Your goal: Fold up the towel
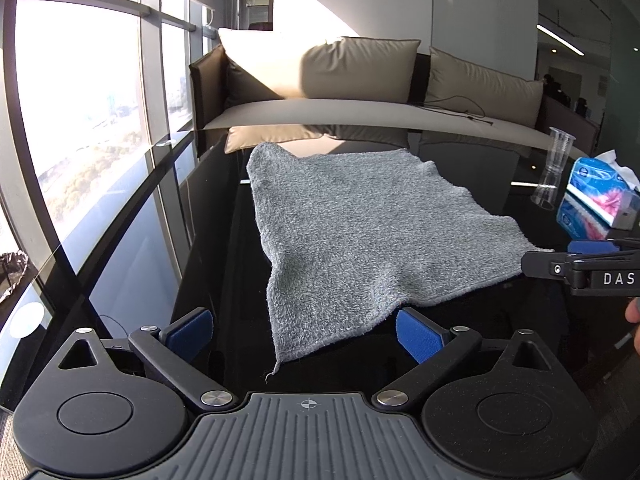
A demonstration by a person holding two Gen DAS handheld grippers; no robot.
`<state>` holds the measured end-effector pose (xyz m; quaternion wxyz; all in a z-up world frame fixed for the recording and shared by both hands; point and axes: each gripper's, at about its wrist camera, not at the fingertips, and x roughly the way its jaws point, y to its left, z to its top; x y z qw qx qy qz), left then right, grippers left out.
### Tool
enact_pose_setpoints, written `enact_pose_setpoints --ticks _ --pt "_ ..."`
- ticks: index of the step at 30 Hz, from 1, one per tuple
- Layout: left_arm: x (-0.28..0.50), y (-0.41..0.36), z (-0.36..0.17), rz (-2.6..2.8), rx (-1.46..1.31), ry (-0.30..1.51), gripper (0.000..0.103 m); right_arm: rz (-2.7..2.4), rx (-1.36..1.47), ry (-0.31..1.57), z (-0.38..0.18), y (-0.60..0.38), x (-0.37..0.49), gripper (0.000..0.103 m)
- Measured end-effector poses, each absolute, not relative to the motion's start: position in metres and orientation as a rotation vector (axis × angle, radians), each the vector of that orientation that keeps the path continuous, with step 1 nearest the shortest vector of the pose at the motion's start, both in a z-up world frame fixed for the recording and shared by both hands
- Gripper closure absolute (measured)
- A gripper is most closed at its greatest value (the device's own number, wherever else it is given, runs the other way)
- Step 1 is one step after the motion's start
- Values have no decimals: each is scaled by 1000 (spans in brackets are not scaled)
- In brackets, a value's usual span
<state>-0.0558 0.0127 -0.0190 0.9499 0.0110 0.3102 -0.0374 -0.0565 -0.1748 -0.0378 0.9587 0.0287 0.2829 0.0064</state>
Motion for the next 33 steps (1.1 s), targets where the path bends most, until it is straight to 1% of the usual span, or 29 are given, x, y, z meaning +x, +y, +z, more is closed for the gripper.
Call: enact_pose_setpoints --ticks 2,4,7,9,12,14,15,16,17,18,20,21,22,23,24,25,26,29,31,33 --pt "-55 13 -20 -77 19 641 16 6 57 582 -39 -174 -55 23" --pt "-54 12 -22 -76 23 646 17 2 57 595 -42 -175 -52 25" --pt "-52 10 -23 -70 21 645 18 3 57 606 -44 -176 -49 35" --pt "-52 11 -23 -66 19 644 18 3 52 604 -45 -176 -48 38" --pt "-53 10 -23 -59 33 643 20 -1 52 600 -45 -177 -48 45" --pt "-53 10 -23 -52 37 639 25 -2 54 597 -45 -177 -48 52" --pt "-53 10 -23 -49 39 638 31 -2 55 596 -45 -178 -48 53" --pt "-53 10 -23 -47 39 636 35 -1 56 595 -45 -178 -48 56" --pt "-53 10 -23 -45 37 635 37 -1 56 594 -45 -178 -48 60" --pt "-53 10 -23 -44 36 633 37 -3 54 593 -45 -177 -48 62" --pt "-53 11 -22 -41 34 630 38 -7 47 590 -45 -176 -46 71" --pt "-54 11 -22 -40 33 629 40 -9 44 589 -45 -176 -46 74" --pt "-54 11 -22 -38 32 627 45 -11 41 587 -45 -175 -45 78" --pt "-52 10 -21 -39 31 624 47 -13 40 586 -45 -175 -45 83" --pt "-52 9 -21 -38 29 622 50 -16 40 585 -46 -175 -45 84" --pt "-51 10 -21 -37 25 620 56 -16 44 585 -45 -175 -45 91" --pt "-52 11 -20 -38 20 618 59 -13 49 585 -45 -175 -45 96" --pt "-53 13 -17 -46 5 611 74 -8 64 585 -45 -176 -44 97" --pt "-55 15 -15 -51 -4 607 87 -3 72 580 -44 -176 -45 97" --pt "-56 16 -13 -56 -14 603 96 6 74 566 -41 -175 -48 98"
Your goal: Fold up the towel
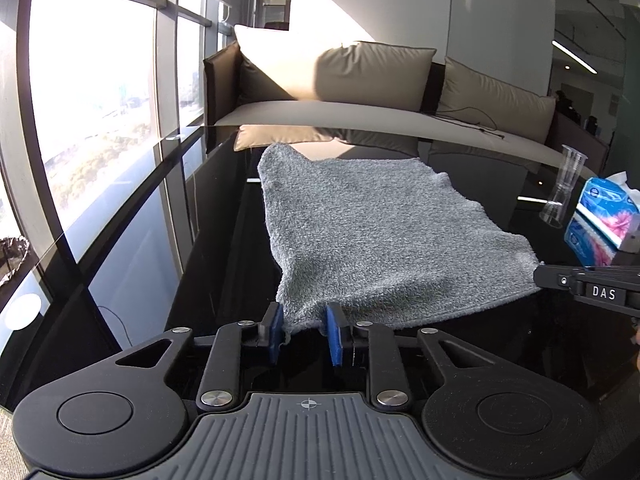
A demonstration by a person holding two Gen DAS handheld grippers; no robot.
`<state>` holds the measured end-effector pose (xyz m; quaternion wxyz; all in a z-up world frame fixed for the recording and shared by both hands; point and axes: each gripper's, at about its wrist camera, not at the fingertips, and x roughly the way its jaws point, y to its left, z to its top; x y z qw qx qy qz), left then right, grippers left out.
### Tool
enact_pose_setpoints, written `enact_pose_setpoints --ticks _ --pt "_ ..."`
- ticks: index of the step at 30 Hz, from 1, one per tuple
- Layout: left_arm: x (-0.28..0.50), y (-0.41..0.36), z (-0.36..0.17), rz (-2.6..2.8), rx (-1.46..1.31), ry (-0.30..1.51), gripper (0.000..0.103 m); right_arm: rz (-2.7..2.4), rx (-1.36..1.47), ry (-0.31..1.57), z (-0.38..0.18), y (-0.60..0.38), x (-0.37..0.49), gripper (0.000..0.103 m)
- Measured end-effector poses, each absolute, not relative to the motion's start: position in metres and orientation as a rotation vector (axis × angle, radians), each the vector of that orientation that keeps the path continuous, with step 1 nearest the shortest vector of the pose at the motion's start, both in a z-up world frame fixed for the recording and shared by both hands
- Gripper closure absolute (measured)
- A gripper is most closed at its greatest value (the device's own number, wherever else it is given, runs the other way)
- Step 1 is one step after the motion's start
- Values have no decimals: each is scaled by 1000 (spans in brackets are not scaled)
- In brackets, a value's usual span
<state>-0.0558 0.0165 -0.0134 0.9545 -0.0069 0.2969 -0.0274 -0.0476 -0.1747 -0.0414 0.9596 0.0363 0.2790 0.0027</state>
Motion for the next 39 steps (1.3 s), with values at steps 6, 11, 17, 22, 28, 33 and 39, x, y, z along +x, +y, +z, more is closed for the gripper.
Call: enact_pose_setpoints --ticks 6,11,17,22,28,33,39 --pt "-59 21 -8 -71 -43 590 98 24 77 523 -32 -175 -57 98" --pt "-62 25 -3 -83 -67 580 98 38 79 491 -23 -173 -68 98" --pt "-72 30 7 -86 -93 561 98 48 82 441 -10 -171 -91 98" --pt "-83 32 15 -74 -111 542 98 69 86 422 -1 -167 -107 98" --pt "-80 32 24 -63 -113 518 98 90 89 397 11 -161 -126 98" --pt "-74 32 31 -56 -113 500 98 107 97 379 19 -158 -127 98" --pt "-69 33 38 -48 -120 483 98 107 108 365 23 -160 -111 98"
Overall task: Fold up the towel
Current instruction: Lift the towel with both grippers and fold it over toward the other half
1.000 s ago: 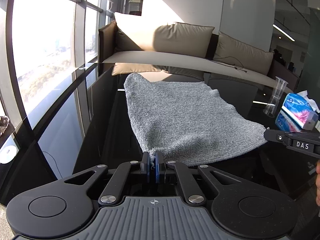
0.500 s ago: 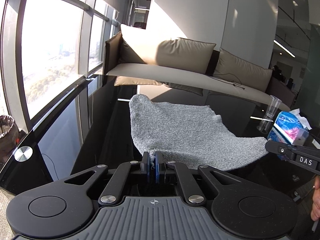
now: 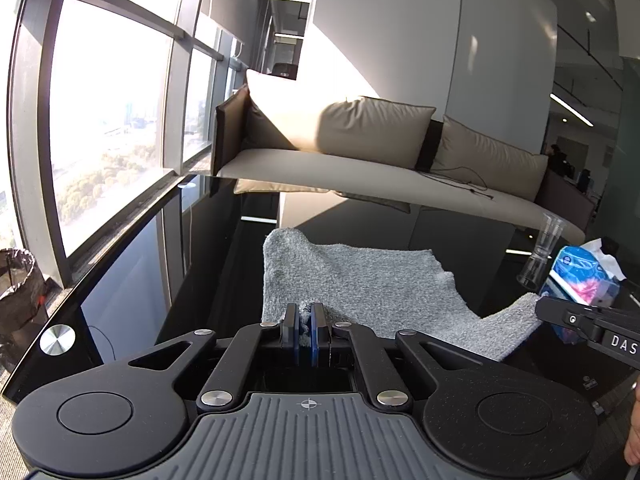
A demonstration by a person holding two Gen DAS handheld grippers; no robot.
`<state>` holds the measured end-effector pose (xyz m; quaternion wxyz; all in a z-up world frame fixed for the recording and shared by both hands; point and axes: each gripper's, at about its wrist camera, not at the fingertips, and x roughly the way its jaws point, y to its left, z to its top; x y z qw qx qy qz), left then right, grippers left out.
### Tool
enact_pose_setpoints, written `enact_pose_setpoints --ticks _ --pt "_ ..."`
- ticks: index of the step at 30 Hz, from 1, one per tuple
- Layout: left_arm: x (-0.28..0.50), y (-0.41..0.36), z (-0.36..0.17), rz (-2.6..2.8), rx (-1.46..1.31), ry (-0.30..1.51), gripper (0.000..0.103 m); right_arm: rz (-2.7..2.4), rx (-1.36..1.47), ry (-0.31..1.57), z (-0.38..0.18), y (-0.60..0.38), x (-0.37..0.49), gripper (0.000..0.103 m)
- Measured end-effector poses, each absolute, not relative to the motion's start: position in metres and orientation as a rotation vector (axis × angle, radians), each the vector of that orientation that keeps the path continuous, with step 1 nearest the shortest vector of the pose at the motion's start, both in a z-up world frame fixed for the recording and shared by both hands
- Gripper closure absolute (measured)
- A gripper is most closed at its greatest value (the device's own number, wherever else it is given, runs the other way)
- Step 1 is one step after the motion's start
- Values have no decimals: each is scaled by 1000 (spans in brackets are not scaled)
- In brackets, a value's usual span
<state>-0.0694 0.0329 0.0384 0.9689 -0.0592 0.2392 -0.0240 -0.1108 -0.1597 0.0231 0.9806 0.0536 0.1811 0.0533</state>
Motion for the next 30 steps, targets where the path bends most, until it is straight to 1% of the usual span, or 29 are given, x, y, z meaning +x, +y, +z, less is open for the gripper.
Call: enact_pose_setpoints --ticks 6,22,30 --pt "-40 38 39 -36 -148 486 98 105 170 348 24 -173 -75 98" --pt "31 31 35 -40 -130 485 98 73 196 357 13 -192 14 98" --pt "64 26 32 -46 -118 486 98 76 187 358 11 -196 44 98"
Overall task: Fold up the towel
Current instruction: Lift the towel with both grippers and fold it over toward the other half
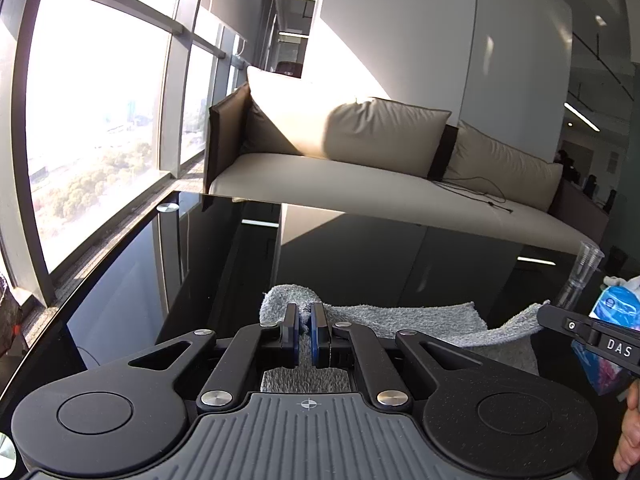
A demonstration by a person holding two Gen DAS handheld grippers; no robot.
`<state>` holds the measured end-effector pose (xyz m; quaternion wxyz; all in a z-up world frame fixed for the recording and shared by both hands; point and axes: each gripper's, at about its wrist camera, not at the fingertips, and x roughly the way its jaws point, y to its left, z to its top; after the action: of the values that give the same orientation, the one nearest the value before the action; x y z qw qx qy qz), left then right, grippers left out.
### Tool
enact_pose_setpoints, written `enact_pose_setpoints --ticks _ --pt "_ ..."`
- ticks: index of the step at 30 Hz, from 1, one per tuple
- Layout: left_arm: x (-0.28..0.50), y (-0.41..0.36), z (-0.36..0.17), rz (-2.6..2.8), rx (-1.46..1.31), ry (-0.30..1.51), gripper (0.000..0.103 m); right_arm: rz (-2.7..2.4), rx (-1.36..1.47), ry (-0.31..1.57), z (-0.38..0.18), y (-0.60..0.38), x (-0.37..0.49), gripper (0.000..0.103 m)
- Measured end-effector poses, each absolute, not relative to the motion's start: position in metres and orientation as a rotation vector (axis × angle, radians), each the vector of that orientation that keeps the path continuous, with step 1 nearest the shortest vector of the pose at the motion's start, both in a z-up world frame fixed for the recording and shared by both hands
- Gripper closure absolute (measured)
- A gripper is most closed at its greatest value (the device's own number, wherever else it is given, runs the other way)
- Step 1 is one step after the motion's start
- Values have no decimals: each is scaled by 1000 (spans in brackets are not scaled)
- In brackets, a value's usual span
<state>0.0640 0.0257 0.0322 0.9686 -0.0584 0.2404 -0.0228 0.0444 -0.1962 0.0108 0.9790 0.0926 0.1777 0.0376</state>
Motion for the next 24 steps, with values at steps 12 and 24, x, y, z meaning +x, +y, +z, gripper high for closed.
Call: enact_pose_setpoints --ticks 12,24 --pt "93 30 23 -27 -101 530 98 64 164 394 4 -199 87 98" --pt "124 32 16 0 -88 577 98 46 156 440 -7 -199 120 98"
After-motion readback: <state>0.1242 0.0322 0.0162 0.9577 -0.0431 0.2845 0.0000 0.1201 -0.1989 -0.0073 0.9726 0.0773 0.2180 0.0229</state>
